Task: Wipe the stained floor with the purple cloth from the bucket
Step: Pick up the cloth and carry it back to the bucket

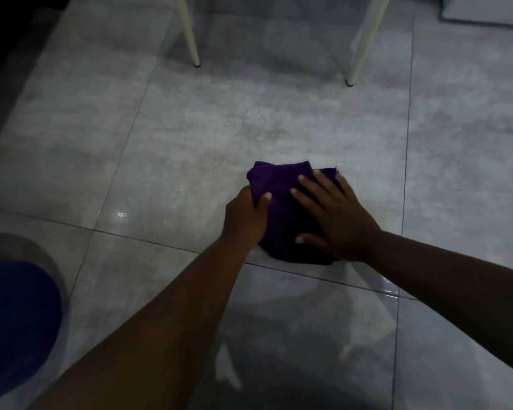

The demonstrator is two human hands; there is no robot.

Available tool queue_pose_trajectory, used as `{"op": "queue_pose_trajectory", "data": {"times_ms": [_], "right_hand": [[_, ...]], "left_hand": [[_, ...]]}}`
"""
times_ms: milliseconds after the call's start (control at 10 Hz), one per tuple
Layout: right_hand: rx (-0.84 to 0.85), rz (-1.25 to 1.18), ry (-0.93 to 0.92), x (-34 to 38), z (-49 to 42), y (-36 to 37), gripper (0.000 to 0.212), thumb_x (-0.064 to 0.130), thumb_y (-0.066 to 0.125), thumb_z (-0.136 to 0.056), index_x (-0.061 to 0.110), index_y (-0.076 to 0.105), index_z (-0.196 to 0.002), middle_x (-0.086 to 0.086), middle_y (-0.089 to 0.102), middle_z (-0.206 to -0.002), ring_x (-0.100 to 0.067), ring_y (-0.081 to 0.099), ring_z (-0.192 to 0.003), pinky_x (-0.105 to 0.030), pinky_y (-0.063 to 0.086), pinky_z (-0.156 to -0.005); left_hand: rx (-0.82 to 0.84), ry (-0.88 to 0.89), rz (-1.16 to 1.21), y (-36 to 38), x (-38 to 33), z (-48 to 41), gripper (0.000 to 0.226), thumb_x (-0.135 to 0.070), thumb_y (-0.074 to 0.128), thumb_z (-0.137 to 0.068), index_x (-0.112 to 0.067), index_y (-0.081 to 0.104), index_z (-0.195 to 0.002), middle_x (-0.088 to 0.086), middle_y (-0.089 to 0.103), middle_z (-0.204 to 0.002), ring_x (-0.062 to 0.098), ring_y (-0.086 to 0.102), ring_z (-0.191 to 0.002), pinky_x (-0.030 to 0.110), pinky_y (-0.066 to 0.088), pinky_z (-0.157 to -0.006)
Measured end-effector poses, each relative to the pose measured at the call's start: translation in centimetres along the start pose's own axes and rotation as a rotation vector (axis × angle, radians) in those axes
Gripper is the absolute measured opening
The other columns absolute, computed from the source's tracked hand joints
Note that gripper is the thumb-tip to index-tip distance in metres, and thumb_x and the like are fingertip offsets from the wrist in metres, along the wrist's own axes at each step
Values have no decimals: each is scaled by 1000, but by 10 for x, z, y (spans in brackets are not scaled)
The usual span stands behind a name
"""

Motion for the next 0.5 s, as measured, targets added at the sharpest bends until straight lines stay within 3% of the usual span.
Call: {"op": "queue_pose_trajectory", "data": {"times_ms": [100, 200, 300, 400, 500], "right_hand": [[-88, -215, 301, -4, 8, -13, 93, 75, 32, -88, 11, 28, -154, -16, 26, -162, -35, 18, -152, -58, 19, -121], [-189, -584, 579, 8, 9, -33, 90, 70, 39, -88, 7, 31, -152, -17, 32, -159, -33, 28, -148, -46, 25, -121], [-108, -1242, 755, 55, -3, -65, 48, 46, 45, -101, 22, 47, -142, -5, 50, -147, -28, 44, -138, -40, 38, -109], [105, -1706, 689, 114, -45, -104, 29, 22, 38, -104, 12, 58, -124, -13, 62, -131, -30, 63, -101, -37, 50, -79], [67, -1837, 486, 157, -81, -165, 43, 22, 35, -103, 5, 46, -140, -17, 62, -129, -19, 73, -78, -33, 60, -62]], "left_hand": [[153, 55, 36, -23, -31, 10, 32, -33, 50, -99, -13, 58, -123, 8, 64, -119, 22, 61, -104, 30, 46, -86], [200, 115, -28, -52, -82, 19, 27, -29, 50, -98, -11, 59, -116, 10, 64, -116, 25, 62, -105, 38, 50, -95], [228, 208, -82, -95, -138, 42, 23, -19, 47, -98, -6, 62, -110, 16, 66, -112, 31, 63, -105, 43, 50, -97], [223, 239, 4, -154, -179, 72, 24, -20, 49, -99, -5, 59, -116, 19, 65, -118, 34, 62, -109, 45, 49, -101], [158, 193, 254, -233, -190, 98, 31, -26, 52, -99, -5, 57, -121, 23, 65, -118, 38, 63, -108, 52, 48, -102]]}}
Point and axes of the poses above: each hand's wrist, its own z-axis away from the middle knuckle, its own y-axis out of the palm, x = y × z, the point moved 3 cm from there along -z, towards the middle knuckle
